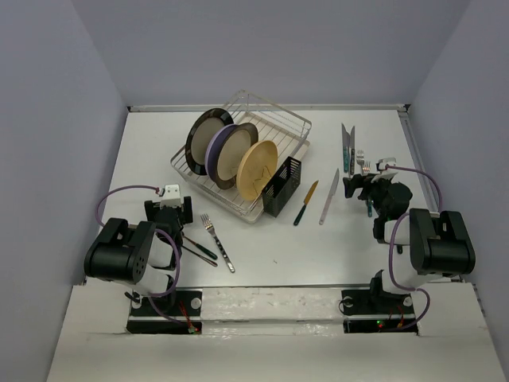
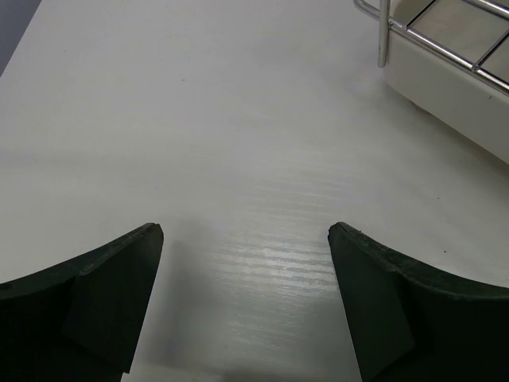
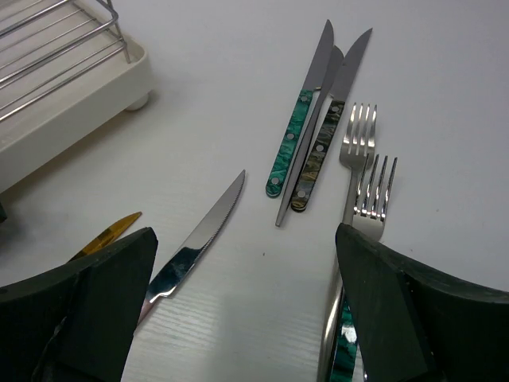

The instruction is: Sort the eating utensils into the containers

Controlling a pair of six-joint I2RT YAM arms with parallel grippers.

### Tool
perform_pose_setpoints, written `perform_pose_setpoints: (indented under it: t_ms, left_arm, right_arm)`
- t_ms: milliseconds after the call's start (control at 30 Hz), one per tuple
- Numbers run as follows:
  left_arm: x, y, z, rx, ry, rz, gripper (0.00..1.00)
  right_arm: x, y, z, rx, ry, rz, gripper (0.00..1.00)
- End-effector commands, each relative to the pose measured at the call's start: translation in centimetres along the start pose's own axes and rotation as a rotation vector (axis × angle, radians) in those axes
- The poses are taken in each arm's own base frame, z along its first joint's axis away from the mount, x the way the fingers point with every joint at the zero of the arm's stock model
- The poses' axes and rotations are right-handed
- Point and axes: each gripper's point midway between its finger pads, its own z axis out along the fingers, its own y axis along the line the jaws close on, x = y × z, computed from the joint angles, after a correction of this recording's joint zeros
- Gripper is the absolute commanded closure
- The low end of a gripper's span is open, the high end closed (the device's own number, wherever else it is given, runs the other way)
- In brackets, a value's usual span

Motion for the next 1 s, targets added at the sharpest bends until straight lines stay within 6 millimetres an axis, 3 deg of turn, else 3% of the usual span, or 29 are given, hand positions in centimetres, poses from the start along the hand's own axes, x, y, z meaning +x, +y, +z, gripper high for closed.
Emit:
perform_pose_setpoints:
  t_ms: [0, 67, 133, 267, 367, 433, 467, 500, 533, 600, 667, 767, 800, 833, 933, 967]
  left_arm:
    - [-15.2, 2.9, -4.4, -0.049, -0.664, -0.296, 0.01]
    - [-15.4, 1.6, -4.7, 0.022, -0.676, -0.202, 0.01]
    - [-15.7, -2.3, -5.9, 0.235, -0.724, -0.021, 0.01]
    - [-16.2, -1.7, -6.4, 0.232, -0.747, -0.049, 0.01]
    - [-17.7, -1.7, -9.7, 0.283, -0.858, -0.030, 0.02]
    - [-17.4, -1.9, -10.5, 0.303, -0.869, 0.003, 0.03]
    - [-18.5, -1.7, -11.7, 0.305, -0.928, 0.019, 0.04]
    - [-17.4, -1.9, -10.9, 0.302, -0.872, 0.044, 0.05]
    - [-17.6, -1.5, -10.7, 0.271, -0.871, 0.077, 0.05]
    - [-17.8, 0.7, -10.6, 0.156, -0.868, 0.049, 0.05]
    - [-17.6, 1.6, -10.9, 0.117, -0.874, 0.008, 0.06]
    - [-17.3, 0.1, -11.3, 0.194, -0.888, 0.069, 0.06]
    - [-17.4, 0.4, -11.3, 0.178, -0.886, 0.054, 0.06]
    - [-17.4, 0.7, -11.3, 0.165, -0.887, 0.042, 0.06]
    - [-17.5, 2.0, -11.2, 0.107, -0.882, -0.014, 0.05]
    - [-17.5, 2.1, -11.3, 0.102, -0.883, -0.021, 0.04]
  right_arm:
    - [-3.3, 0.3, 0.4, -0.017, -0.112, -0.058, 0.00]
    - [-3.8, 0.3, 0.4, -0.013, -0.101, -0.056, 0.00]
    - [-5.1, 0.1, 0.3, 0.004, -0.091, -0.051, 0.00]
    - [-7.5, 0.1, 0.4, 0.020, -0.060, -0.004, 0.00]
    - [-11.1, 0.9, -0.1, 0.034, -0.128, 0.228, 0.00]
    - [-12.3, 1.8, -0.7, 0.000, -0.138, 0.262, 0.00]
    - [-14.5, 2.4, -1.3, -0.022, -0.183, 0.239, 0.00]
    - [-15.4, 3.2, -1.6, -0.064, -0.189, 0.217, 0.00]
    - [-15.3, 3.5, -1.9, -0.069, -0.156, 0.211, 0.00]
    - [-16.6, 2.7, -2.4, -0.008, -0.100, 0.199, 0.05]
    - [-16.6, 0.7, -2.4, 0.117, -0.025, 0.216, 0.08]
    - [-14.2, -4.3, -3.0, 0.416, 0.217, 0.198, 0.14]
    - [-10.1, -6.0, -3.8, 0.505, 0.418, 0.153, 0.17]
    - [-11.3, -6.6, -3.4, 0.522, 0.451, 0.123, 0.19]
    - [-7.2, -7.0, -4.2, 0.509, 0.718, 0.063, 0.23]
    - [-7.9, -7.0, -3.8, 0.495, 0.728, 0.056, 0.23]
